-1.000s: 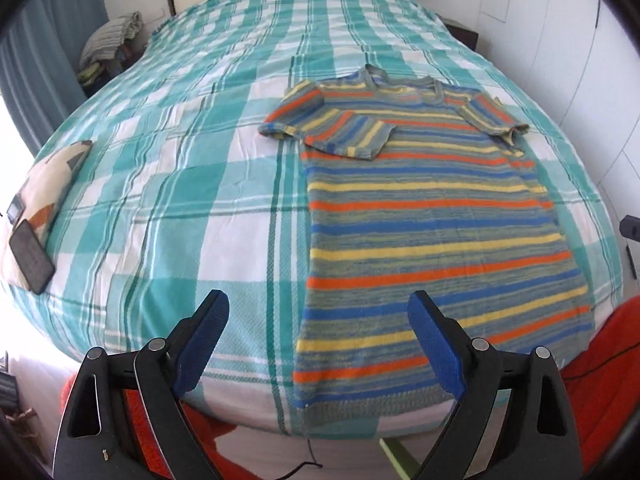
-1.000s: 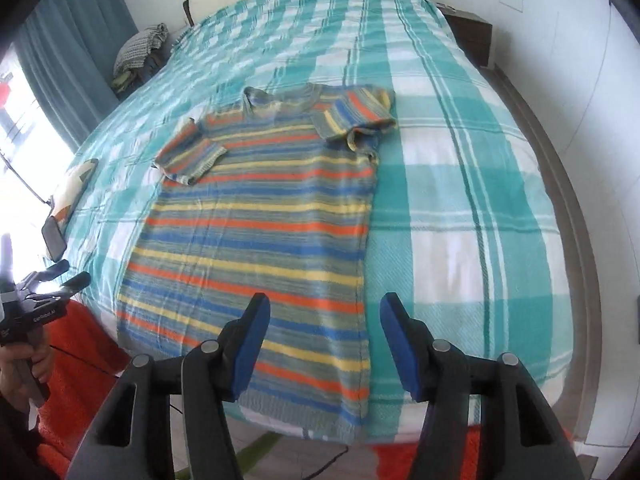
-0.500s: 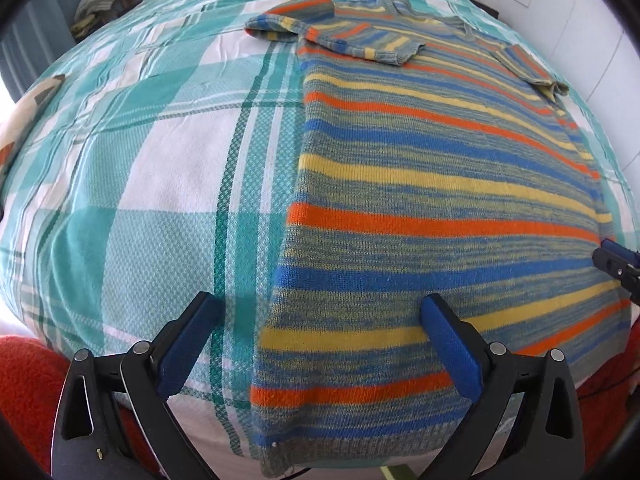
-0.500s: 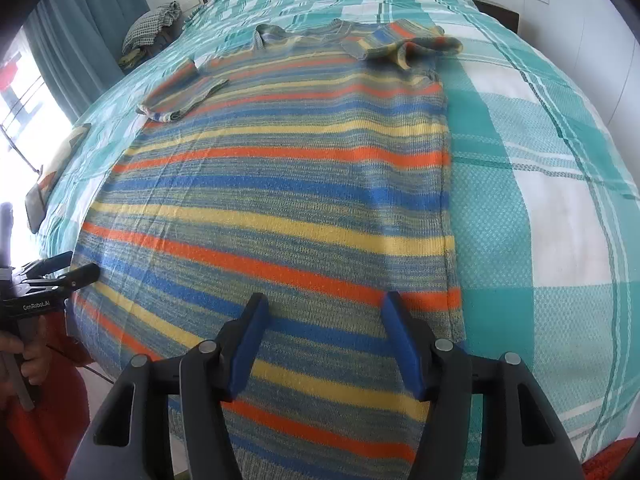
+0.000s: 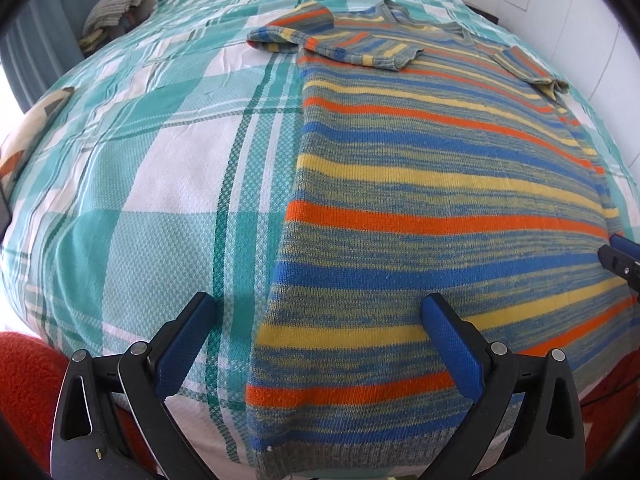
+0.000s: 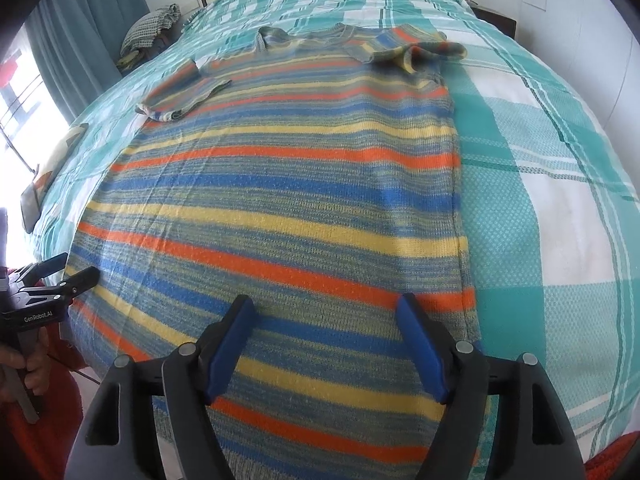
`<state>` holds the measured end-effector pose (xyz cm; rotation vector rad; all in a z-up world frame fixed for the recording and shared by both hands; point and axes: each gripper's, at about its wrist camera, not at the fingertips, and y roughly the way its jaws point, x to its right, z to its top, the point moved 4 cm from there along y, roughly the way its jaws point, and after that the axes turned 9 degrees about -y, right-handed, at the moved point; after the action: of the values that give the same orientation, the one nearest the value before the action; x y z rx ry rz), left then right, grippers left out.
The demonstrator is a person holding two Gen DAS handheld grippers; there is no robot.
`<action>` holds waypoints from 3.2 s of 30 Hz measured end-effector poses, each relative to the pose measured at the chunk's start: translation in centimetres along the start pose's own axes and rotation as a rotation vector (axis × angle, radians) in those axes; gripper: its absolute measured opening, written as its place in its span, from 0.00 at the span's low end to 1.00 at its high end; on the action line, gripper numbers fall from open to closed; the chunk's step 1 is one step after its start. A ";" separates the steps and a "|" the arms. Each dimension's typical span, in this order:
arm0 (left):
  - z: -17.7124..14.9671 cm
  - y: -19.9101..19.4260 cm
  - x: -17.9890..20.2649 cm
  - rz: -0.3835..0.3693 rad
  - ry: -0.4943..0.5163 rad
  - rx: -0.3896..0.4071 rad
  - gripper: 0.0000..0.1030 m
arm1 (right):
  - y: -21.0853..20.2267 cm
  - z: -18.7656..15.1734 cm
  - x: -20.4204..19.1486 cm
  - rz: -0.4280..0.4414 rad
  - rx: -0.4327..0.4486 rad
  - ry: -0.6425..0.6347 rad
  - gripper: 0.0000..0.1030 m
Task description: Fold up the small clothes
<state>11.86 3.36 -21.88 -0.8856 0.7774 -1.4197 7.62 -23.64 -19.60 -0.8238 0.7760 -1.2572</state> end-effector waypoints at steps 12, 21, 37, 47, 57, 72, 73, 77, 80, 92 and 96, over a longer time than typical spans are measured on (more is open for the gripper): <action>0.8 -1.6 -1.1 -0.055 -0.046 -0.037 0.99 | -6.7 3.3 2.9 0.010 -0.245 -0.247 0.73; 0.8 -0.2 0.8 -0.038 0.004 -0.015 0.99 | -5.2 19.1 6.1 -0.057 -0.039 -0.365 0.73; 1.0 0.3 0.8 -0.039 0.002 -0.012 1.00 | -0.5 21.2 23.1 0.007 0.149 0.261 0.04; 0.9 0.3 0.9 -0.020 -0.008 0.005 1.00 | -1.9 10.8 35.7 0.057 0.221 0.771 0.04; 0.8 0.3 1.1 -0.006 -0.002 0.016 1.00 | -3.9 6.8 36.9 -0.152 0.142 0.721 0.04; 0.8 0.3 1.0 -0.008 0.001 0.018 1.00 | -2.4 3.1 37.9 -0.114 0.089 0.839 0.00; 0.8 0.3 1.0 -0.008 0.001 0.019 1.00 | -2.5 2.9 38.0 -0.074 0.097 0.842 0.00; 0.7 0.3 1.0 -0.007 0.002 0.019 1.00 | -3.8 1.8 38.2 0.033 0.188 0.922 0.30; 0.7 0.3 1.1 -0.003 0.002 0.024 1.00 | -4.0 2.1 38.8 0.082 0.240 0.949 0.54; 0.6 0.2 1.3 0.004 0.005 0.031 1.00 | -0.1 6.5 40.3 0.081 0.140 0.865 0.05; 0.6 0.3 1.3 0.002 0.004 0.030 1.00 | -1.6 6.7 39.0 -0.234 0.053 0.723 0.04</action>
<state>12.57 2.12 -21.76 -0.8589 0.7583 -1.4286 18.28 -61.73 -16.77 -0.4084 1.2334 -1.8121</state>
